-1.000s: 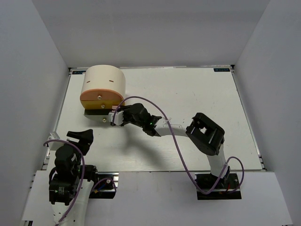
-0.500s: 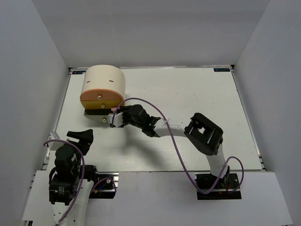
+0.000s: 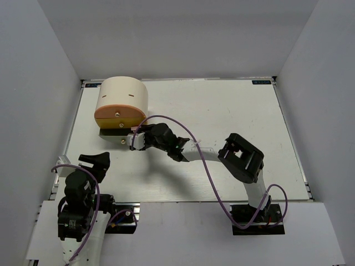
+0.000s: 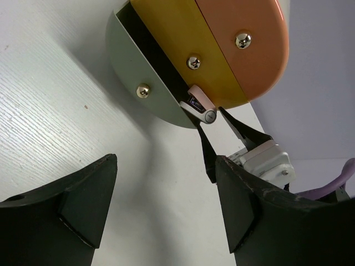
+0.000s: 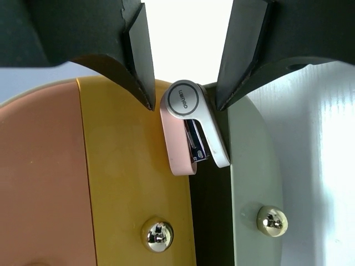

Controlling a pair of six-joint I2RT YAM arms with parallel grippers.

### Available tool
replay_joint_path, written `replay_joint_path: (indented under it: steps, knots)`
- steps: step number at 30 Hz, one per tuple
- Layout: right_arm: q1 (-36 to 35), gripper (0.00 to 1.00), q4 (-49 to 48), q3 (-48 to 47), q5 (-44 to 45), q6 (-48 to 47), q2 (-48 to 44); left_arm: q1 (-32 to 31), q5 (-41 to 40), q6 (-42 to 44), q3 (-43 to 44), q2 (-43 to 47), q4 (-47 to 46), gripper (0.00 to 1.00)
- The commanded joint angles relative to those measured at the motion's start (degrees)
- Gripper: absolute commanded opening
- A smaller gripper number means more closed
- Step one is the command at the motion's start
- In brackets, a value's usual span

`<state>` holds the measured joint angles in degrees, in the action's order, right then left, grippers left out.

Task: Sort the stationery into containers
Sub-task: Place the stationery into the container

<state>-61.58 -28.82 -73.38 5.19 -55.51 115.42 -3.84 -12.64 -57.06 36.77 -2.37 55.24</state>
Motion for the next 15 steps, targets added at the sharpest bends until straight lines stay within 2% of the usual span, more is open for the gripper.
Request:
replay_joint_path:
  steps: [1,4,13,15]
  knots:
    - [-0.3,0.53,-1.1,0.2,-1.8,2.2,-4.8,0.0,0.1,-0.1,-0.3,0.0,-0.4,0.81]
    - [0.0,0.5,0.7,1.2,-3.5,5.9,-7.4,0.0,0.1,-0.1,-0.3,0.0,-0.4,0.81]
    - [0.4,0.5,8.5,3.4,-12.5,11.8,-12.9,0.0,0.1,-0.1,-0.3,0.5,-0.4,0.81]
    - [0.8,0.44,10.5,3.1,-15.3,12.7,-13.2,0.0,0.1,-0.1,-0.3,1.0,0.1,0.81]
